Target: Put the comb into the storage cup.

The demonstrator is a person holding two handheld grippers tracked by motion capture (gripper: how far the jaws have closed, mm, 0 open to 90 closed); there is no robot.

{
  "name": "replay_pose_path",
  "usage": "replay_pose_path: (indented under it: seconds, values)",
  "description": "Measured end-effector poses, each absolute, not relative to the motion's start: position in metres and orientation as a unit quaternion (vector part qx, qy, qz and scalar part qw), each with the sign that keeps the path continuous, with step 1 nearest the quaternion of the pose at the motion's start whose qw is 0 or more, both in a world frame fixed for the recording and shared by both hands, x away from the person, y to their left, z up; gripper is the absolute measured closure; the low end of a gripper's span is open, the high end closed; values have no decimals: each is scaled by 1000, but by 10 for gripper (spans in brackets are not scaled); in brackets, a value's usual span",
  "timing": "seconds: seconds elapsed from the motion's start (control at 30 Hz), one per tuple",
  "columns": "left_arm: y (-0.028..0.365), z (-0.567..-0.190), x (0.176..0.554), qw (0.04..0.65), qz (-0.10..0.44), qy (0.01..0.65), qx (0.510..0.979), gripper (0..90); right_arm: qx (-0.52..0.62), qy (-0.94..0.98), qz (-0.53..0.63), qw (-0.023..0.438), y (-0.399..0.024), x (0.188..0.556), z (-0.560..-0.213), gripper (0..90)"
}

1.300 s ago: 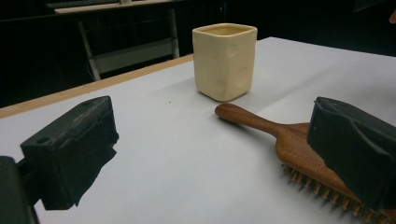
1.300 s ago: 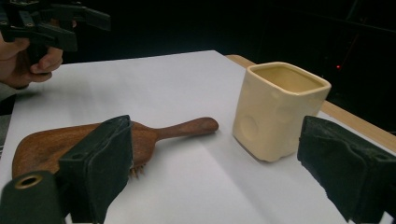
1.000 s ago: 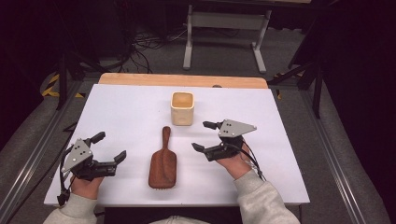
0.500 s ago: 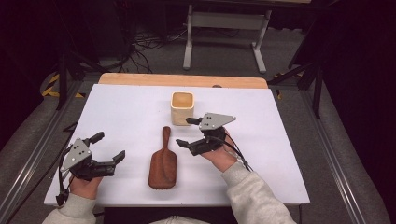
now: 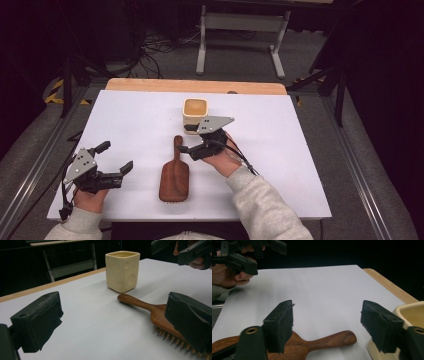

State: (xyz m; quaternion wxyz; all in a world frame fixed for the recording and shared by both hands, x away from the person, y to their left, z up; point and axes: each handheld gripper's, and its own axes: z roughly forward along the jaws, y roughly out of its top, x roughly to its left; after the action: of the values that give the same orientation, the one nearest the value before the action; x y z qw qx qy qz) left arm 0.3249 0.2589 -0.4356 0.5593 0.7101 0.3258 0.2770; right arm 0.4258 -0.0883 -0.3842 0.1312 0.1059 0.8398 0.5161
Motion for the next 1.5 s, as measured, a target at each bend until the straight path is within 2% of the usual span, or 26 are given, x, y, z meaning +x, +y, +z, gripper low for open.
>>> replay_pose_path:
  seconds: [0.07,0.1,0.13,0.23,0.27,0.3,0.47,0.97,1.5]
  values:
    - [259,-435,325,559,277,326,710,24,106,843,512,123,-86,429,-386,436]
    - [259,-435,325,559,277,327,710,24,110,847,507,121,-84,432,-388,568]
    - [259,-435,325,559,278,326,710,24,110,847,507,121,-84,432,-388,568]
    - [259,-435,325,559,278,325,710,24,115,851,500,111,-81,436,-391,809]
    - [259,-436,325,559,278,325,710,24,115,855,493,110,-80,438,-393,872]
    - [259,-436,325,559,278,326,710,24,118,860,485,106,-78,441,-394,895]
    - [259,-435,325,558,278,326,710,24,140,870,465,84,-71,452,-402,897]
    - [259,-435,326,556,278,325,713,25,136,901,405,79,-50,467,-424,897]
    - [260,-435,326,556,277,325,713,25,113,922,363,75,-24,466,-432,897]
